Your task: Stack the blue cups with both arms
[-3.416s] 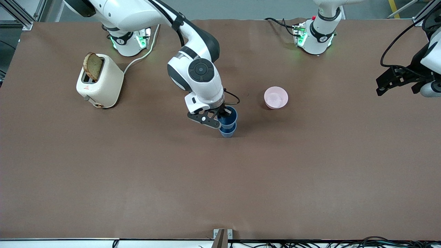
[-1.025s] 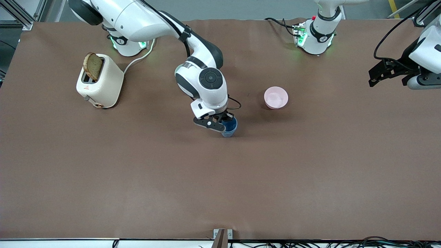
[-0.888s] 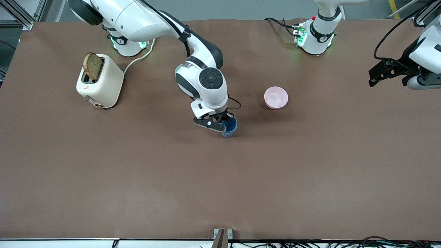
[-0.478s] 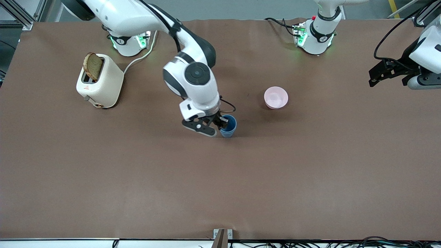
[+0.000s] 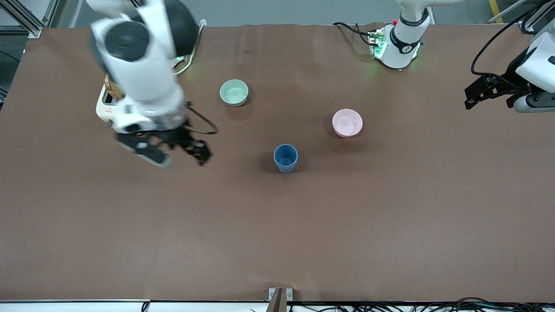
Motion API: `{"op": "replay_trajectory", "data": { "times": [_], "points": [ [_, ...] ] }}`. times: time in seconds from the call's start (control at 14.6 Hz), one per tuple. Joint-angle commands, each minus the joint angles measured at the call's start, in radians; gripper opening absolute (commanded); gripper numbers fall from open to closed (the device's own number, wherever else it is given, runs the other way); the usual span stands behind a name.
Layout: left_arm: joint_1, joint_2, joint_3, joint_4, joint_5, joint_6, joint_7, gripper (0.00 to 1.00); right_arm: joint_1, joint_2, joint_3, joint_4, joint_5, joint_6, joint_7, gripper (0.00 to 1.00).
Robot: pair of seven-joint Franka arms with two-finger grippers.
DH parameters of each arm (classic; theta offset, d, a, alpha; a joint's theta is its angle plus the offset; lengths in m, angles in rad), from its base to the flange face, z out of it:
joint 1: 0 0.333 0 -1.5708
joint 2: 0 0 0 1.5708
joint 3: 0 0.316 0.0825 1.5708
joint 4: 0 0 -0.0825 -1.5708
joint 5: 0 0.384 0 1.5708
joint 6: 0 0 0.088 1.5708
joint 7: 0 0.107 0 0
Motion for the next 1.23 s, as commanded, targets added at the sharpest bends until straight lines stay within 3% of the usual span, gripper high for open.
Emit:
{"op": "replay_trajectory", "data": {
  "times": [0.0, 0.27, 0.55, 0.75, 1.16],
  "points": [
    [0.01, 0.001, -0.004, 0.008, -0.016, 0.004, 0.018, 1.0, -0.093, -0.1, -0.01, -0.055, 0.023, -0.07, -0.131, 1.0],
    [0.01, 0.002, -0.002, 0.008, -0.016, 0.004, 0.018, 1.0, -0.09, -0.206, -0.298, -0.062, 0.194, -0.171, -0.517, 1.0],
    [0.01, 0.001, -0.003, 0.008, -0.016, 0.004, 0.018, 1.0, -0.094, -0.272, -0.448, -0.062, 0.205, -0.282, -0.798, 1.0],
    [0.01, 0.001, -0.002, 0.008, -0.016, 0.004, 0.018, 1.0, -0.143, -0.274, -0.43, -0.081, 0.237, -0.269, -0.831, 1.0],
    [0.011, 0.001, 0.0, 0.01, -0.005, 0.004, 0.042, 1.0, -0.137, -0.268, -0.432, -0.092, 0.237, -0.221, -0.846, 1.0]
  ]
}}
